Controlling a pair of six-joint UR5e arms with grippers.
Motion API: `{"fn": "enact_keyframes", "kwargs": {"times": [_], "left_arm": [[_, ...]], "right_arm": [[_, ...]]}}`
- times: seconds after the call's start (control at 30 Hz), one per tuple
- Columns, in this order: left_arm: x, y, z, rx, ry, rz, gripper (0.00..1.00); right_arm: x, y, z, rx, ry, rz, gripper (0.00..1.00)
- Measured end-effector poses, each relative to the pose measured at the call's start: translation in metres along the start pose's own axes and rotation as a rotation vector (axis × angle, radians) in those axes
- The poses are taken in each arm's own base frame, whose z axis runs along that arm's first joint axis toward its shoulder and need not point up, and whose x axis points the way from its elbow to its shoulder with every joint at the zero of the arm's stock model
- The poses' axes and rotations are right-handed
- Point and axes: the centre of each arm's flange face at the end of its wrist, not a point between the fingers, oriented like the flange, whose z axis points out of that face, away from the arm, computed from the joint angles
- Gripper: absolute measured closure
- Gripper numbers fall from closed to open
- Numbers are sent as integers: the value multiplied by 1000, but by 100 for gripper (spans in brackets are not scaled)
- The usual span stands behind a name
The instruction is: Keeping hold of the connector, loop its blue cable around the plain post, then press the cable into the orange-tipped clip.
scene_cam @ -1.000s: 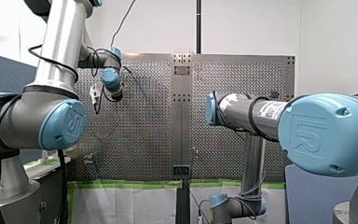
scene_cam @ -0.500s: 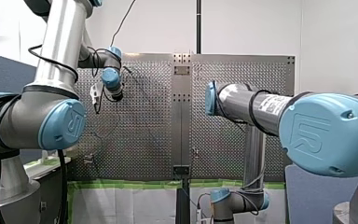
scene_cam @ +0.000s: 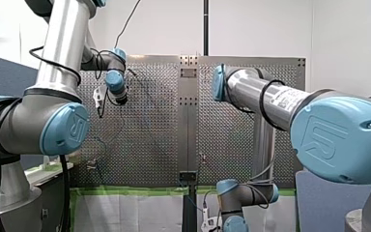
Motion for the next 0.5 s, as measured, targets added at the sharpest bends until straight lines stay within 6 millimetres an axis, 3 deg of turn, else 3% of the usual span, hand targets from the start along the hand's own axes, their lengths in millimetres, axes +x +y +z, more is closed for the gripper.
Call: {"fn": "enact_keyframes", "kwargs": {"times": [0.5], "left_arm": [[0, -1, -1, 0, 2, 1, 0]], "right_arm": [[75, 6, 6, 47, -2, 34, 100]]}}
